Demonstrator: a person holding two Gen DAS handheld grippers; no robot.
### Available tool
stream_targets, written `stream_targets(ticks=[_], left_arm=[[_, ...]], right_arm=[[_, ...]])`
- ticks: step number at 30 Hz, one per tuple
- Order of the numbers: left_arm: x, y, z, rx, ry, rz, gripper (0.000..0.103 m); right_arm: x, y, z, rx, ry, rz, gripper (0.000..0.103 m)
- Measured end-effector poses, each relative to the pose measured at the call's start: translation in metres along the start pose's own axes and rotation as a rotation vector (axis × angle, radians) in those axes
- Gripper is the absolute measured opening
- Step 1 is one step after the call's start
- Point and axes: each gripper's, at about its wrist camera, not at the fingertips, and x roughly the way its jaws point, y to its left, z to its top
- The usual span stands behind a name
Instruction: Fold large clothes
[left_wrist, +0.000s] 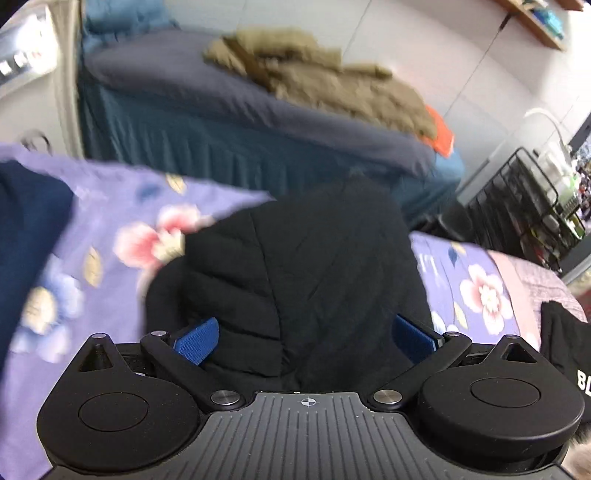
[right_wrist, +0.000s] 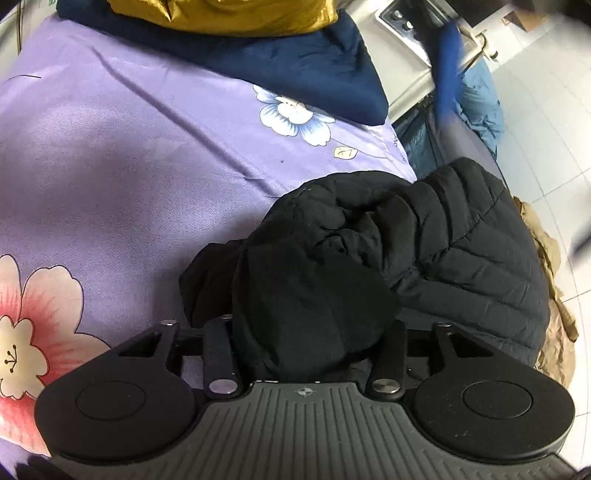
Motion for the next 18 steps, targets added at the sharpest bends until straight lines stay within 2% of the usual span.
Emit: stream_targets(ticks=[2,3,5,8,11,14,16,18], left_arm=[[0.030,0.001,0.000,0.023,0.070,0.110,0.103],[0.043,0.005,-0.002,0.024,0.105,0.128,0.103],[0.049,0.013,-0.006,-0.017,0.109,0.111,0.103],[0.049,0.015,-0.007,-0.005,0.105,0.105,0.103],[0.025,0.006,-0.006,-0.020,0.080,0.123,0.103],[-0.008,-0.017,-0.011,0.010,-0.008,0.097,0.103],[-0.022,-0.040,-0.022,0.080,-0.019,0.071,0.103],[-0.026,-0.061,-0.040,0.204,-0.007,0.117,0.103]], right_arm=[[-0.010,-0.002,-0.004,0.005,-0.018,0.018,0.073],[-0.014,-0.005,-0.006,0.010,-0.032,0.036,0.085],[-0.033,-0.008,-0.015,0.038,-0.064,0.063,0.088],[-0.072,-0.024,-0.038,0.155,-0.106,0.105,0.088],[-0.102,-0.063,-0.071,0.405,-0.128,0.142,0.089],[-0.107,-0.114,-0.110,0.721,-0.130,0.209,0.092],[-0.097,-0.139,-0.135,0.907,-0.132,0.285,0.092],[-0.080,-0.155,-0.158,1.048,-0.104,0.300,0.090]])
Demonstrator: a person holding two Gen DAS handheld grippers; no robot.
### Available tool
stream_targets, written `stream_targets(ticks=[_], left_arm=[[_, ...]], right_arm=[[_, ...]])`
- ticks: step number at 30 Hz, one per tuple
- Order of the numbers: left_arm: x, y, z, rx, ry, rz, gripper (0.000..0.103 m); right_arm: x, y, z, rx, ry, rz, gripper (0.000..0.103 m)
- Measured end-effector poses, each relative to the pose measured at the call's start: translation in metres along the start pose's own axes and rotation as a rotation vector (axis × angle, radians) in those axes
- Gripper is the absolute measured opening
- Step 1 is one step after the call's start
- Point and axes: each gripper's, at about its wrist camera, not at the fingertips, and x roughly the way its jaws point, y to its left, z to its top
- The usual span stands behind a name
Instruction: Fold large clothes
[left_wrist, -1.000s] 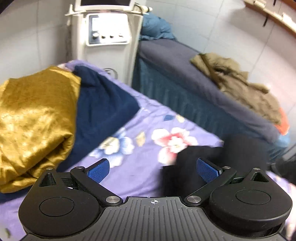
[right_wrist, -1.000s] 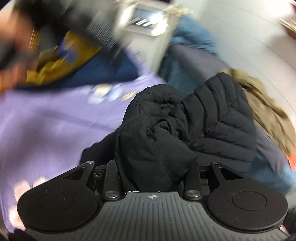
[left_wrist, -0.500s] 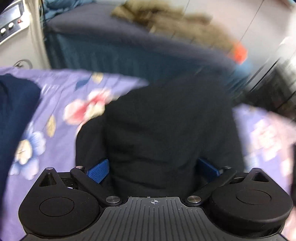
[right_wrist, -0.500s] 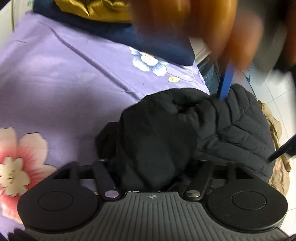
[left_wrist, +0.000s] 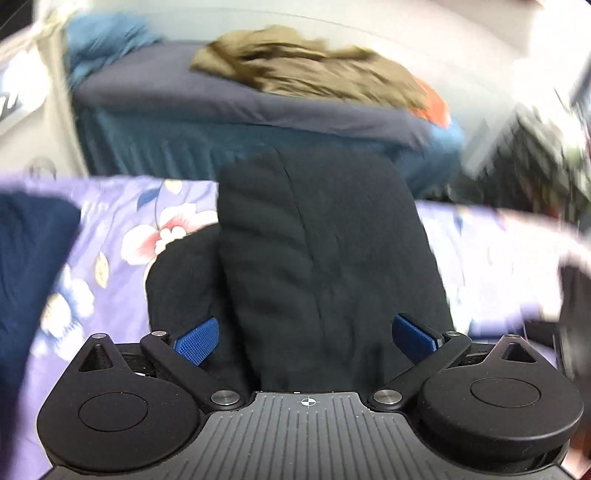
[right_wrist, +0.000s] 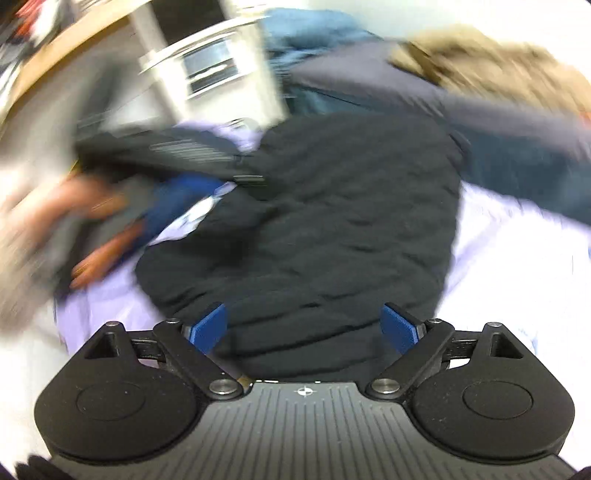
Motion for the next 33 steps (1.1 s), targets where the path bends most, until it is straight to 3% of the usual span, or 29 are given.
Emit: stream_targets(ticks=[2,4,6,10,13,17,22,33], left_arm=[[-0.002,-0.017,-0.019,0.142,-0.001,0.099,0.103],[0.007,-0.019,-0.038,0.215,0.034,0.165,0.103],[0.022,-0.005,-0.050,0.179,0.095,0.168,0.103],[0.047,0.029,-0.059,-0.004,0.144,0.142,0.103],[0.065,0.034,-0.065,-0.013,0.155,0.147,0.103],[0.082,0.041,-0.073,-0.053,0.159,0.126,0.103],[0.098,0.055,-0.070,-0.128,0.221,0.077,0.103],[0.102,0.052,-0.070,-0.114,0.232,0.087,0.103]], right_arm=[[0.010,-0.013,0.002,0.037,0.032,-0.017,0.088],[0.019,-0.012,0.003,-0.015,0.049,-0.001,0.088],[0.033,-0.001,0.008,-0.129,0.067,-0.018,0.092],[0.058,0.010,0.022,-0.293,0.124,-0.015,0.094],[0.077,0.026,0.025,-0.416,0.165,-0.026,0.102],[0.105,0.046,0.022,-0.550,0.233,-0.074,0.103],[0.125,0.041,0.016,-0.545,0.263,-0.099,0.103],[0.147,0.038,0.013,-0.569,0.269,-0.116,0.103]])
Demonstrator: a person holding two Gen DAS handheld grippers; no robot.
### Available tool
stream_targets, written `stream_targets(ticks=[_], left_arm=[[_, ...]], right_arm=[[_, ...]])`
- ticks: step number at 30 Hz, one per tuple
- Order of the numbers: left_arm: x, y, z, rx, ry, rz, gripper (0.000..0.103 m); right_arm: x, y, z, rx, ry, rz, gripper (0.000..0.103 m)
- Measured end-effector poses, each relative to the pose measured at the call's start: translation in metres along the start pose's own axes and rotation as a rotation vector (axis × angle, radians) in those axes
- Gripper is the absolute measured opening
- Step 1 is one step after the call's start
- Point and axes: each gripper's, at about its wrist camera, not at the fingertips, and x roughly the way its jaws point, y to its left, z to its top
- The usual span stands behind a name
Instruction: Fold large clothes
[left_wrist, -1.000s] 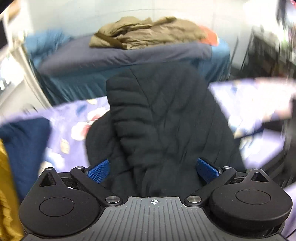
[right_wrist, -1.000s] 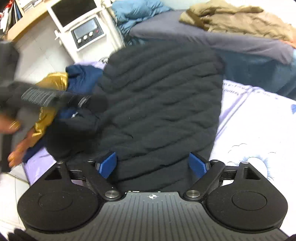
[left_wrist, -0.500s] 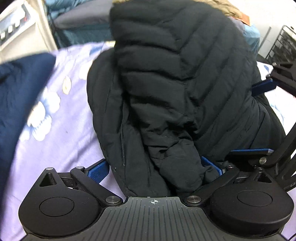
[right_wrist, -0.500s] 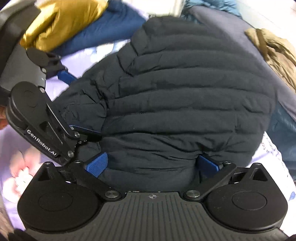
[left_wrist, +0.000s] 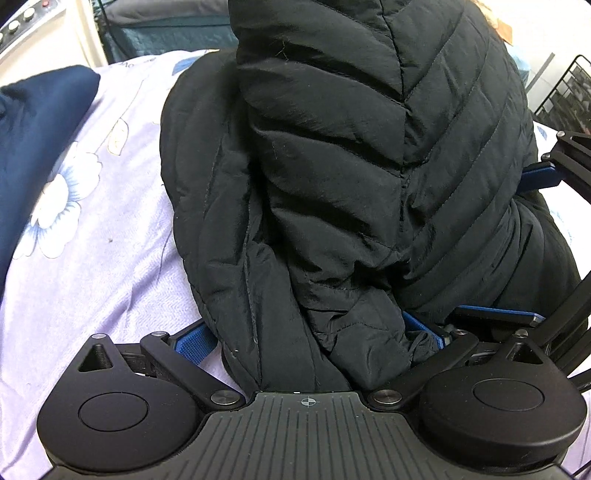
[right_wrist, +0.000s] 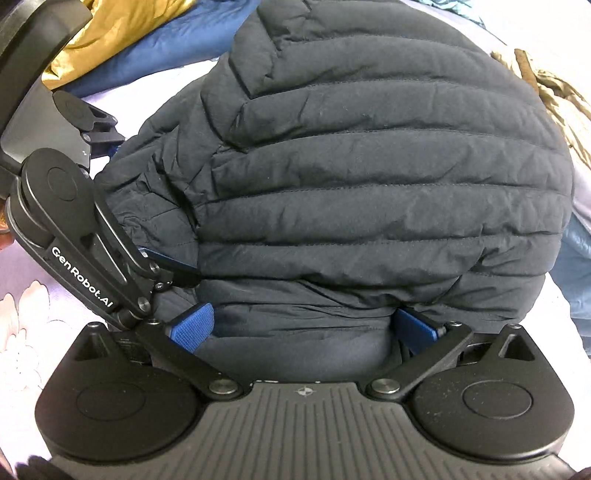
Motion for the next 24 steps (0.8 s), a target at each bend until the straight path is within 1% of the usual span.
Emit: stream_targets(ticks=[3,6,7,9,11,13,14,17,19,22,24], left_arm=[[-0.006,-0.006,0.001,0.004,-0.006,0.004,0.103],[-0.022,-0.014,-0.001,0.052,-0.046,0.002,0.103],[-0.029,-0.013,-0.001,0.041,-0.050,-0.009,0.103],[-0.046,-0.007,-0.001,-0.042,-0.053,-0.056,0.103],[-0.065,0.005,-0.006,-0.158,-0.088,-0.121,0.103],[-0.073,0.014,-0.011,-0.233,-0.108,-0.164,0.103],[-0.074,0.016,-0.014,-0.260,-0.107,-0.174,0.103],[-0.066,0.018,-0.019,-0.284,-0.098,-0.181,0.103],[-0.055,0.025,-0.026,-0.318,-0.101,-0.204,0.103],[-0.038,0.040,-0.037,-0.393,-0.096,-0.273,0.103],[-0.031,0.043,-0.041,-0.388,-0.102,-0.289,0.103]], right_arm=[[-0.007,0.000,0.000,0.002,-0.006,-0.001,0.103],[-0.013,0.002,-0.003,0.016,-0.034,-0.011,0.103],[-0.016,0.002,-0.005,0.022,-0.047,-0.014,0.103],[-0.023,0.002,-0.009,0.039,-0.067,-0.016,0.103],[-0.038,-0.001,-0.014,0.070,-0.090,-0.013,0.103],[-0.059,-0.007,-0.023,0.118,-0.140,-0.009,0.103],[-0.071,-0.011,-0.030,0.151,-0.177,-0.007,0.103],[-0.097,-0.032,-0.056,0.288,-0.265,0.001,0.103],[-0.103,-0.054,-0.076,0.406,-0.292,0.047,0.103],[-0.093,-0.091,-0.107,0.637,-0.274,0.156,0.103],[-0.078,-0.115,-0.129,0.818,-0.260,0.278,0.103]])
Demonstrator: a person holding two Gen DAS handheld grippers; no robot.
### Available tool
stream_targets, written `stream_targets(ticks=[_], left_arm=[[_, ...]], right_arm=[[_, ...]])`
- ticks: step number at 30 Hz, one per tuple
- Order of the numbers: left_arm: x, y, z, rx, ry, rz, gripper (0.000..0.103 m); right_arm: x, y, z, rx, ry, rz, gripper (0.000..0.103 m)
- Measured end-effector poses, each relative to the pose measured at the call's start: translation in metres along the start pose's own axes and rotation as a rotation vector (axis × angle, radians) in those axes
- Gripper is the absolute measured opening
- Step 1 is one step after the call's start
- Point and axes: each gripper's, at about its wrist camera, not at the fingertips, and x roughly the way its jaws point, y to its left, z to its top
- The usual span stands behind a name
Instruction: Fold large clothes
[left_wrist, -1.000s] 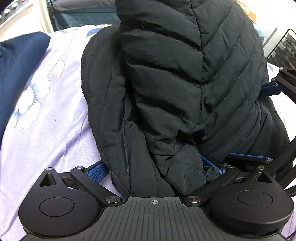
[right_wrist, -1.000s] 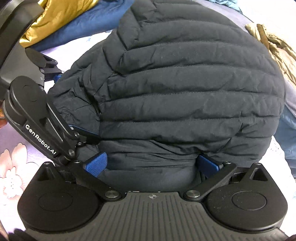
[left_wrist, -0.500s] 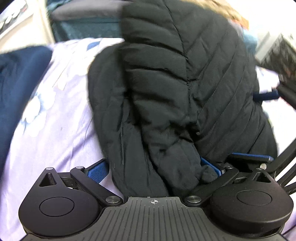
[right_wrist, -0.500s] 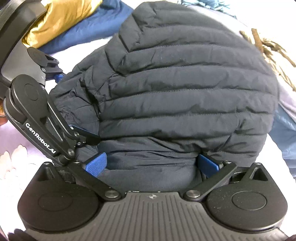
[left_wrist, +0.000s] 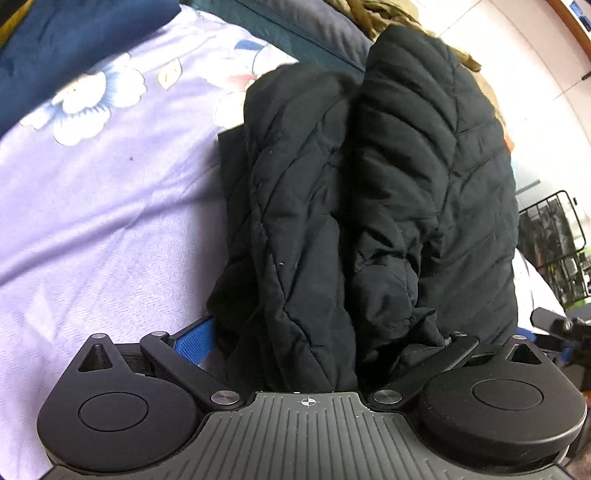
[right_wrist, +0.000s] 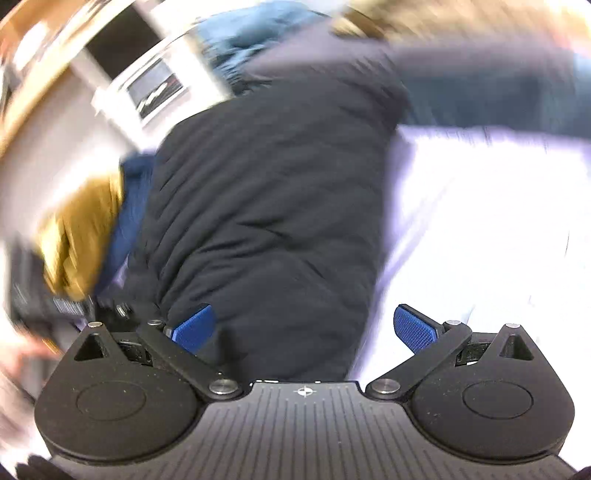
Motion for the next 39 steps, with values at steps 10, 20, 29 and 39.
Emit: stream_targets(ticks=[10,20,29,39], left_arm=[[0.030,0.036,0.005,-0.052,0.006,-0.136,0.103],[0.029,0.028,-0.002,-0.150,0.007,-0.110,0.103],[0.011,-0.022,-0.015,-0.170,-0.023,-0.211,0.103],[0.062,-0.225,-0.047,0.075,0.102,-0.526,0.103]], right_arm=[[0.050,-0.080,-0.016,0.408,0.040,0.261,0.103],[0.081,-0.091,-0.035,0.630,-0.040,0.381,0.103],[0.024,-0.058,-0.016,0.560,-0.117,0.290,0.068],[-0.164,-0.093,-0.028,0.395,-0.357,0.147,0.063]])
